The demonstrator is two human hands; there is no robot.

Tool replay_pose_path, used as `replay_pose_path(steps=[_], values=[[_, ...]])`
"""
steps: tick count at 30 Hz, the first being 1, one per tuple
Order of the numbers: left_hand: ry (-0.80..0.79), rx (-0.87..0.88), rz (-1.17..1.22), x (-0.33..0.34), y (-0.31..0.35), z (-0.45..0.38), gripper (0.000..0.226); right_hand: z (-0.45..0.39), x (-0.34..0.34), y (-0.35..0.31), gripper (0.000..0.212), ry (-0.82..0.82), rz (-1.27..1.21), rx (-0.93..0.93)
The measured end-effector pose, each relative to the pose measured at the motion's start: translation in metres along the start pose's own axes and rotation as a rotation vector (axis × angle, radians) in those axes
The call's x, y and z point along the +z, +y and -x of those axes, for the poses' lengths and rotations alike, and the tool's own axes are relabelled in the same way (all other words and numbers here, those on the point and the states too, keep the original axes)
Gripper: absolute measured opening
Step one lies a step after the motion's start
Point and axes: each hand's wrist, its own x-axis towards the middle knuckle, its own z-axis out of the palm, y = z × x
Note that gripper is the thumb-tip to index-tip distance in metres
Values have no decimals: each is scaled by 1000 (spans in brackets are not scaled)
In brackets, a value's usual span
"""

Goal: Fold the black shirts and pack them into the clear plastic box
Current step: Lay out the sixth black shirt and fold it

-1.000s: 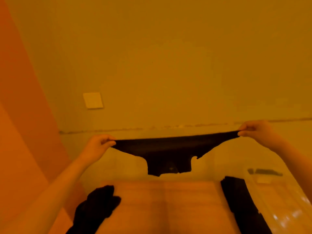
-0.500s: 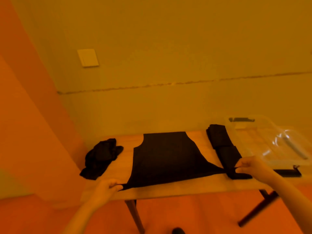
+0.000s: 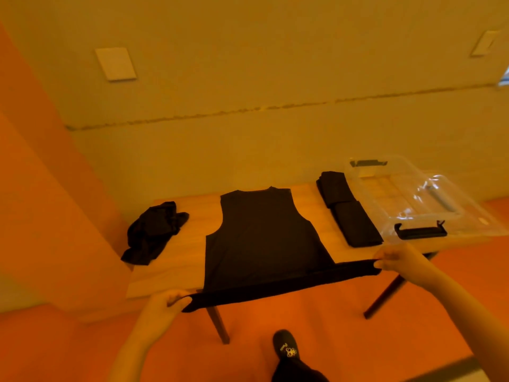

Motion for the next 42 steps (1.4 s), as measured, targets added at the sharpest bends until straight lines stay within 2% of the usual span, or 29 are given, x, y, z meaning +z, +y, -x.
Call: replay_pose_path(steps=[6, 12, 21, 26, 28, 29, 31, 34, 36, 38, 40, 42], values=[[3, 28, 12, -15, 8, -13, 22, -16, -4, -11, 14, -12, -102, 11], [43, 71, 32, -35, 40, -66, 17, -74, -14, -31, 14, 10, -220, -2], [32, 33, -31, -68, 89, -228, 15, -256, -25, -58, 16, -27, -258, 10], [-55, -40, -79, -68, 106, -341, 20, -371, -7, -63, 19, -61, -201, 43], [-10, -82, -44, -58, 106, -380, 21, -409, 8, -61, 13, -48, -200, 77], [64, -108, -8, -50, 100, -399, 19, -425, 16, -60, 10, -43, -204, 99], [248, -171, -5, -28, 86, -433, 15, -461, 37, -53, 20, 19, -186, 159], [383, -228, -221, 19, 65, -438, 43, -474, 73, -56, 38, 119, -88, 207], [360, -98, -331, 58, 61, -416, 45, -457, 100, -56, 41, 106, 50, 151], [264, 67, -435, 98, 57, -387, 46, -426, 129, -61, 48, 16, 181, 43], [140, 101, -565, 124, 48, -364, 51, -399, 154, -62, 56, -92, 271, -102], [67, 89, -682, 135, 29, -352, 55, -384, 173, -53, 62, -187, 387, -166]])
